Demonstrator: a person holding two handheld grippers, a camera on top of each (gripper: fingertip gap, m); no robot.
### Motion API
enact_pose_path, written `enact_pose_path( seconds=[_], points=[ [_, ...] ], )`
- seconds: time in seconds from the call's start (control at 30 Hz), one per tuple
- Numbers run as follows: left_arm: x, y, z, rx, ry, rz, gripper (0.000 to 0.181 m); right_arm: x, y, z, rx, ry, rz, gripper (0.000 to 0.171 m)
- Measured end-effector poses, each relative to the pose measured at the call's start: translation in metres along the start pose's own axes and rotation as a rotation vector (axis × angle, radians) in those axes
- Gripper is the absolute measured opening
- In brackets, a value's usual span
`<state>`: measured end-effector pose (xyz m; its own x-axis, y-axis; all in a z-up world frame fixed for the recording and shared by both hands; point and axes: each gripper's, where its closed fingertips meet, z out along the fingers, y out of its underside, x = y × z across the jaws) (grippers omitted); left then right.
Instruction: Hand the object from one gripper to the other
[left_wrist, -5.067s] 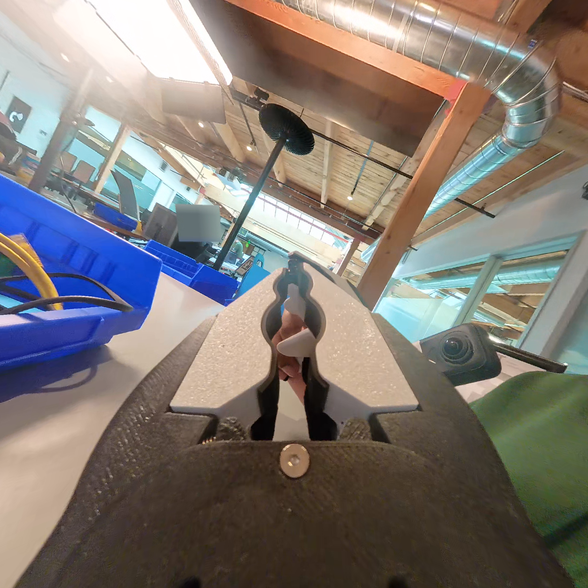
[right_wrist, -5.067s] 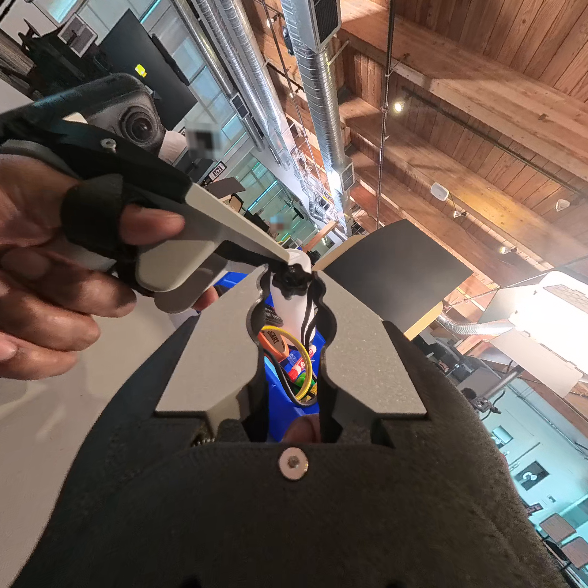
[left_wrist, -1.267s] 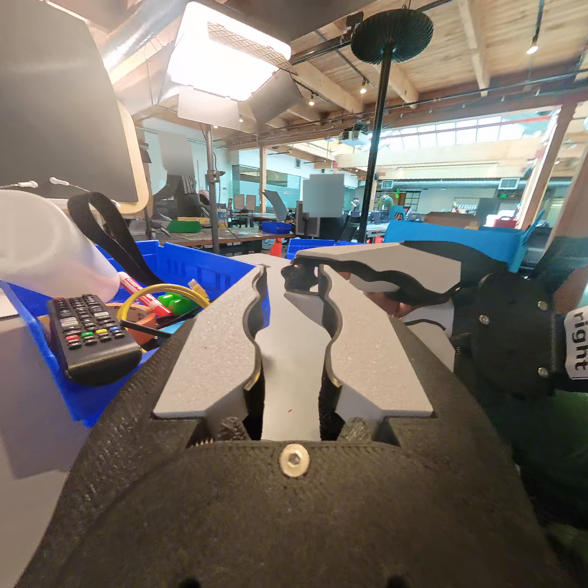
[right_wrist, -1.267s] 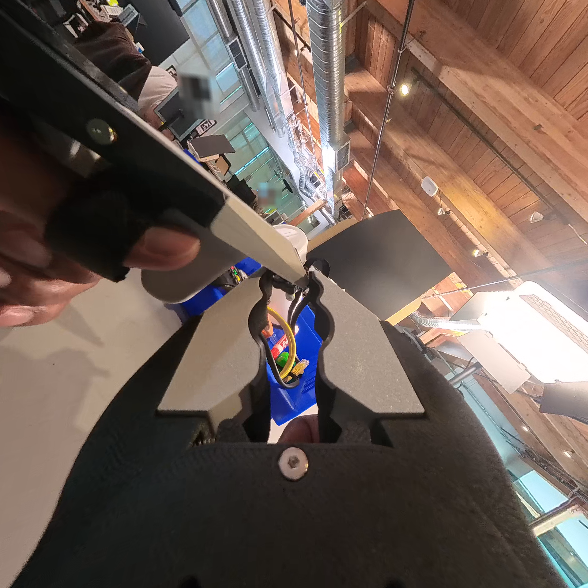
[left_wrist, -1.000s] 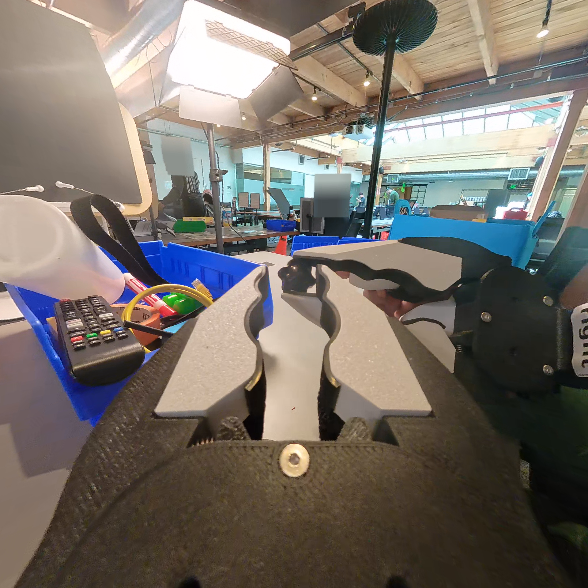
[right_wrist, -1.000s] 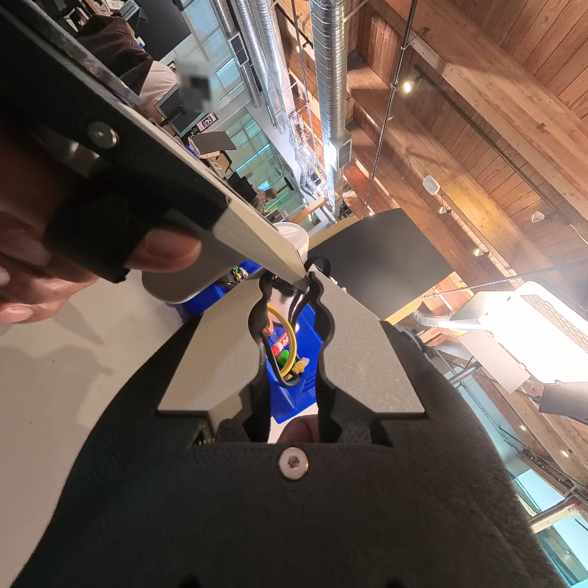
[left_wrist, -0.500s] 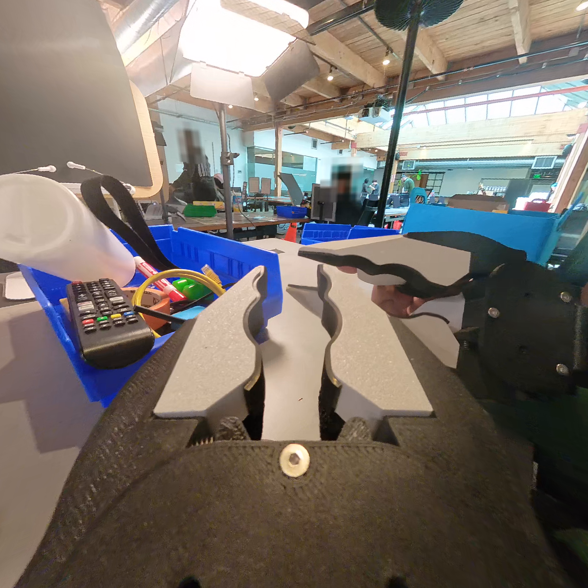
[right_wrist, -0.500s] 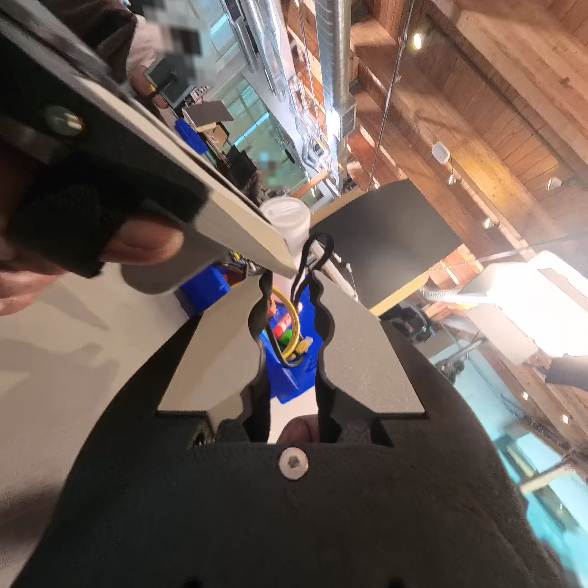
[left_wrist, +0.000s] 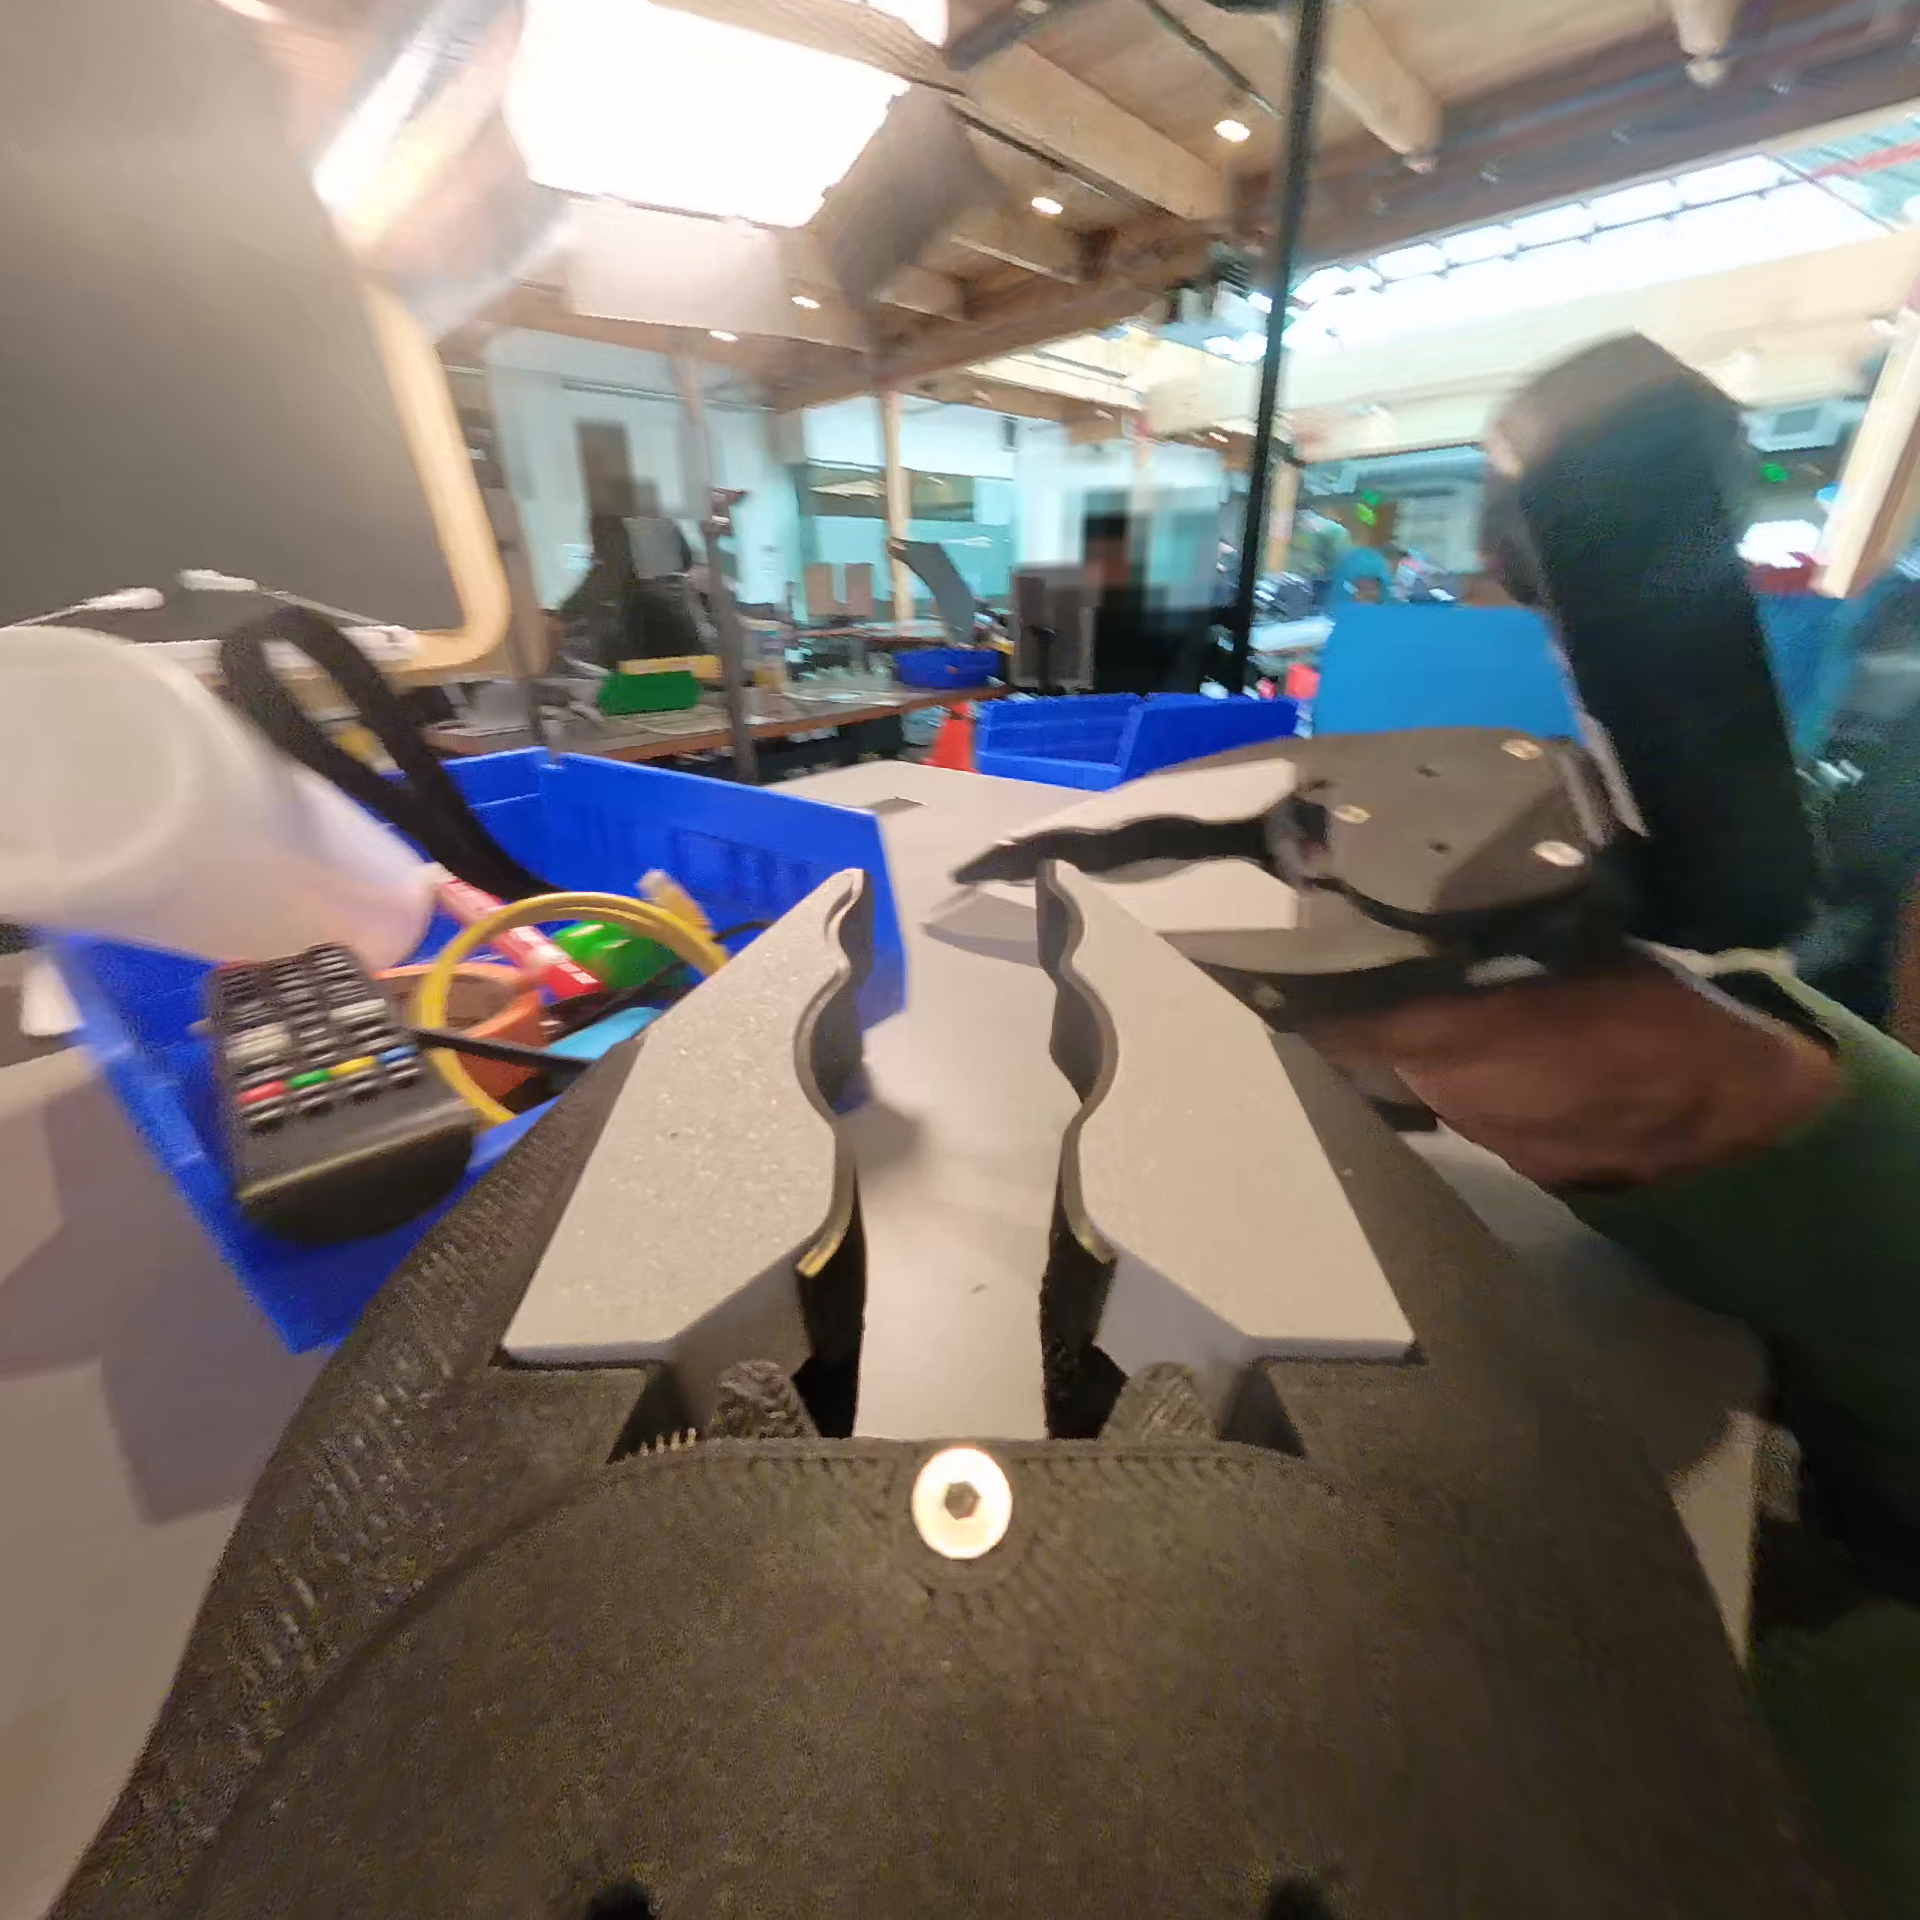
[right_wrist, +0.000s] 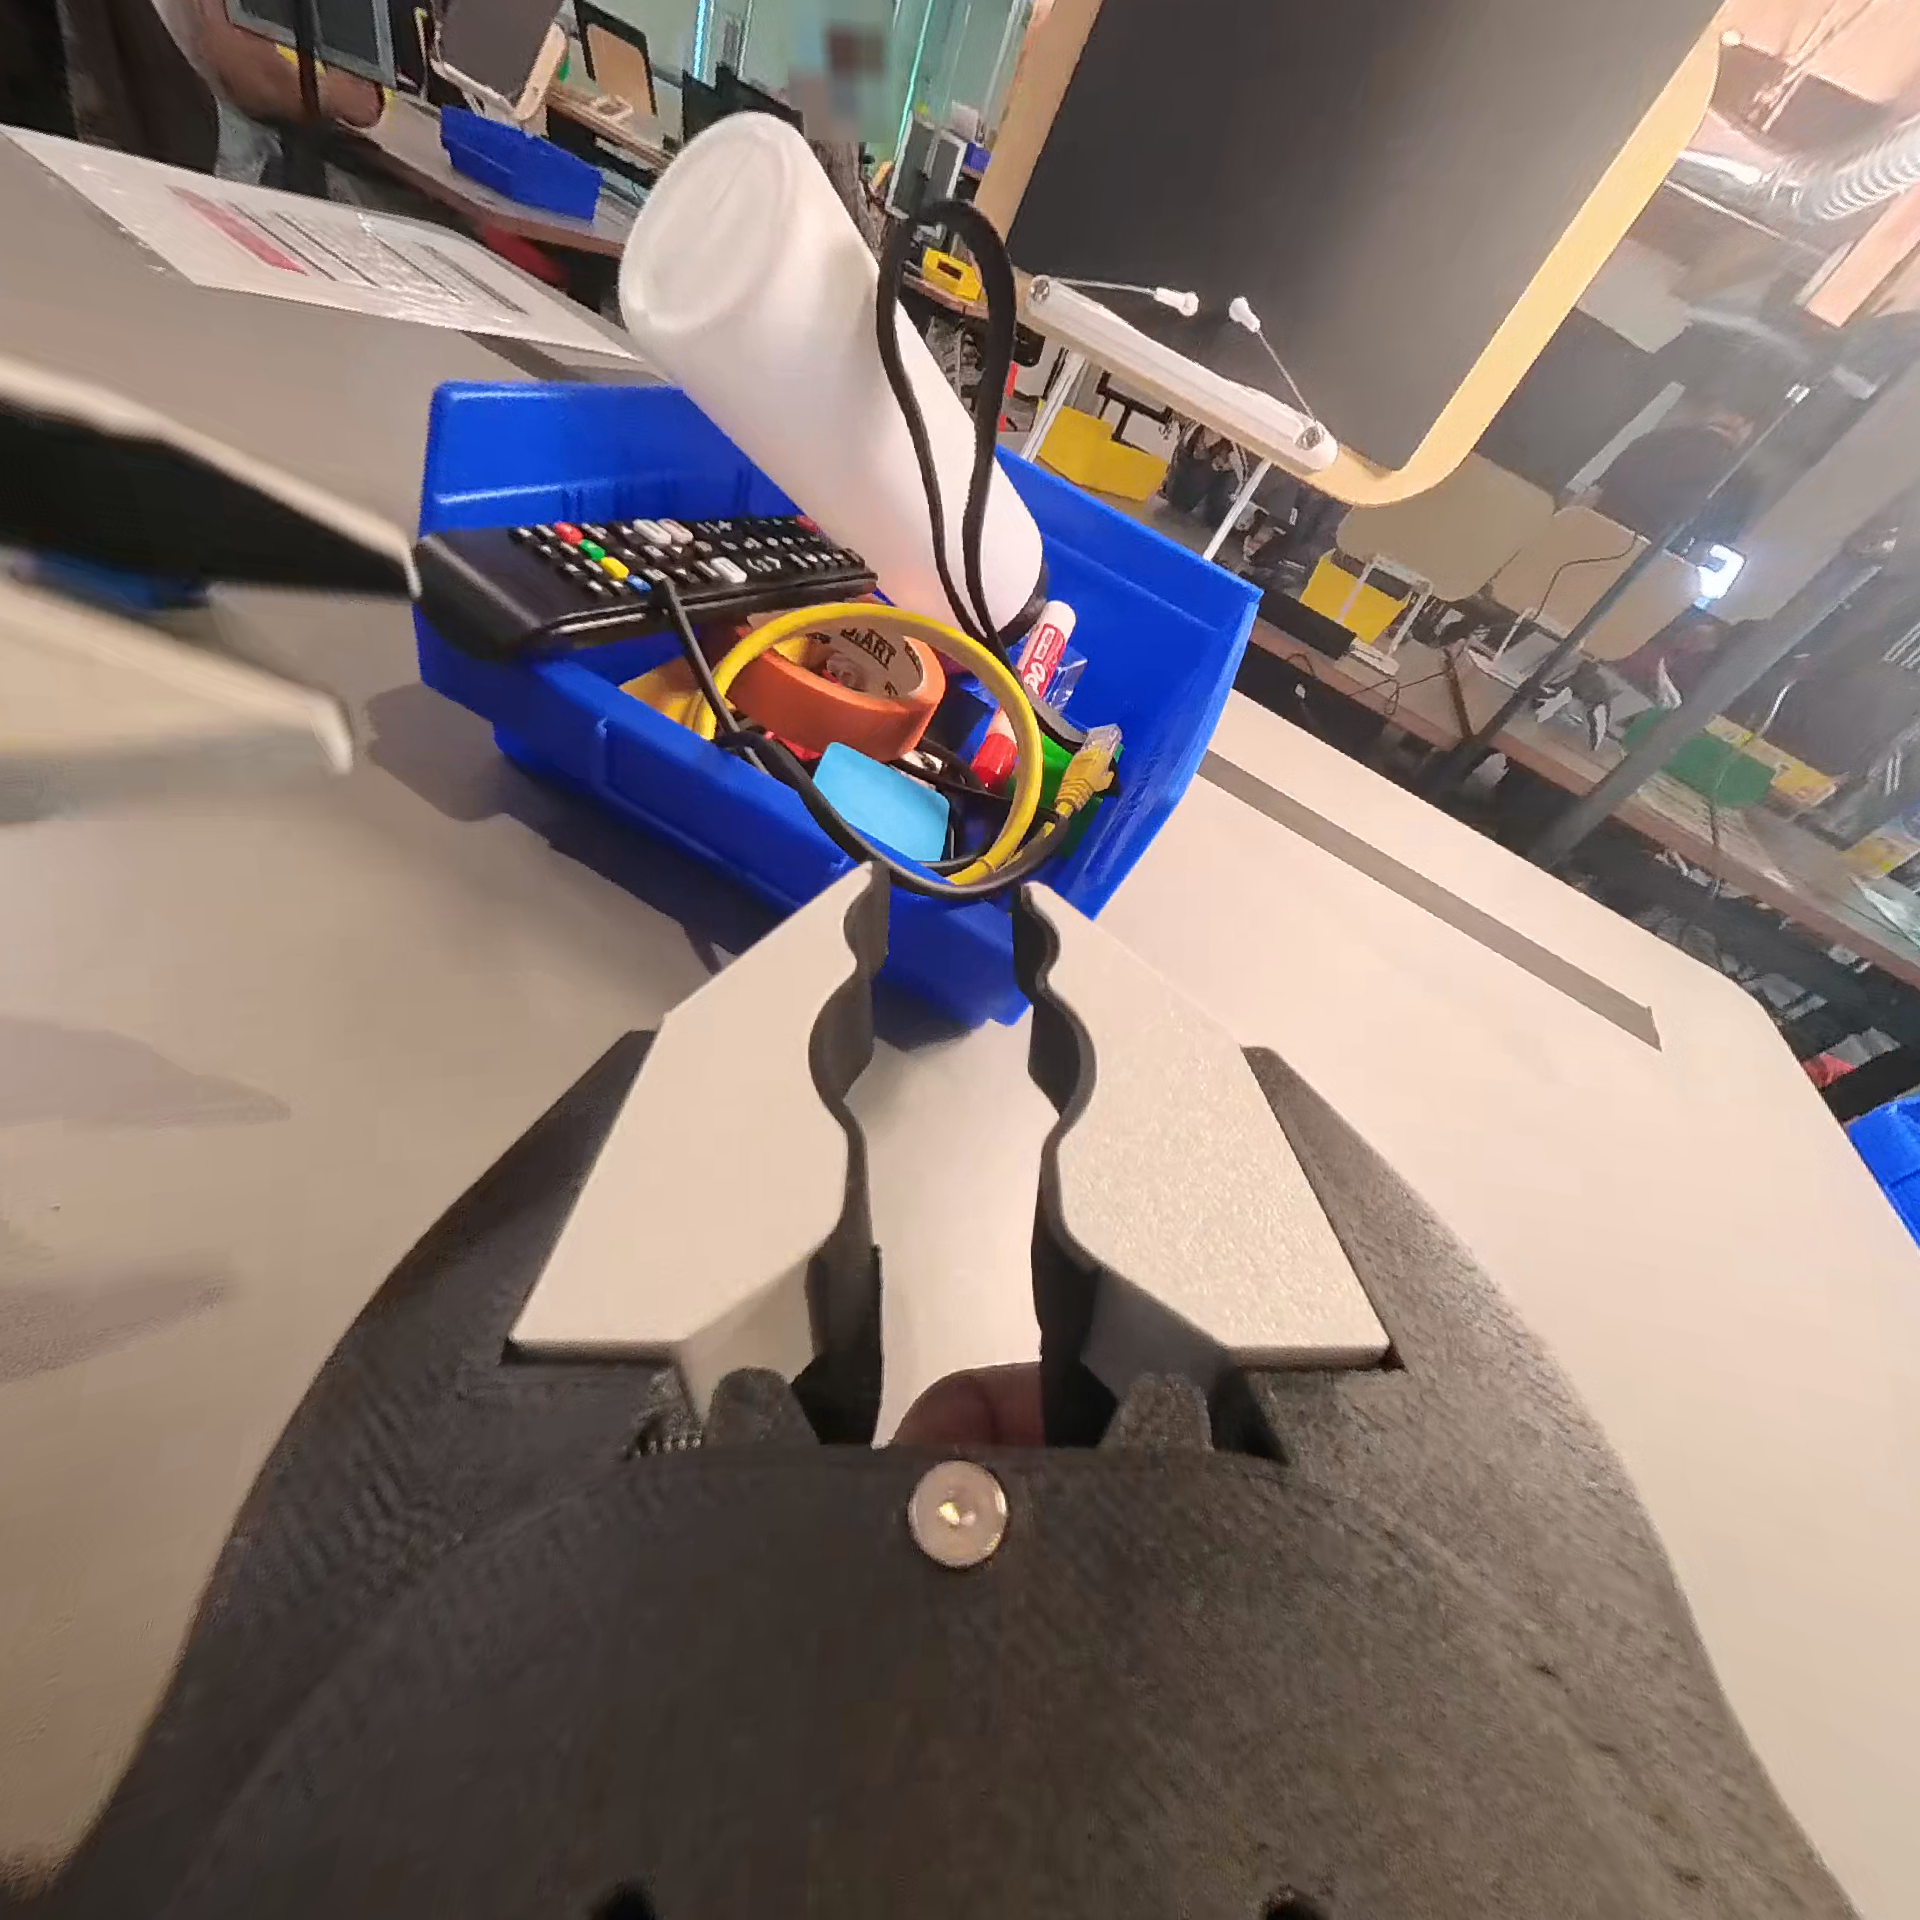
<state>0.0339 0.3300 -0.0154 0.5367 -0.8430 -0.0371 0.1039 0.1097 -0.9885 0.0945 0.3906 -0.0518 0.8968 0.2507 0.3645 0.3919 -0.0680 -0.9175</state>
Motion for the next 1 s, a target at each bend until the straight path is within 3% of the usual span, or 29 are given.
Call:
enact_pose_path(
  seconds=[0.2, 0.37, 0.53, 1.0],
  points=[
    [0.048, 0.021, 0.004, -0.139, 0.247, 0.114, 0.024, 0.024, 0.008, -0.002, -0.032, 0.038, 0.102, 0.024],
    [0.083, 0.067, -0.005, -0.468, 0.473, 0.129, 0.037, 0.025, 0.005, -0.003, -0.010, 0.041, 0.124, 0.024],
    [0.090, 0.100, -0.005, -0.659, 0.473, 0.232, 0.046, 0.020, 0.004, -0.002, -0.008, 0.036, 0.106, 0.024],
    [0.096, 0.123, -0.008, -0.800, 0.512, 0.273, 0.040, 0.017, 0.002, -0.002, 0.001, 0.031, 0.100, 0.024]
  ],
)
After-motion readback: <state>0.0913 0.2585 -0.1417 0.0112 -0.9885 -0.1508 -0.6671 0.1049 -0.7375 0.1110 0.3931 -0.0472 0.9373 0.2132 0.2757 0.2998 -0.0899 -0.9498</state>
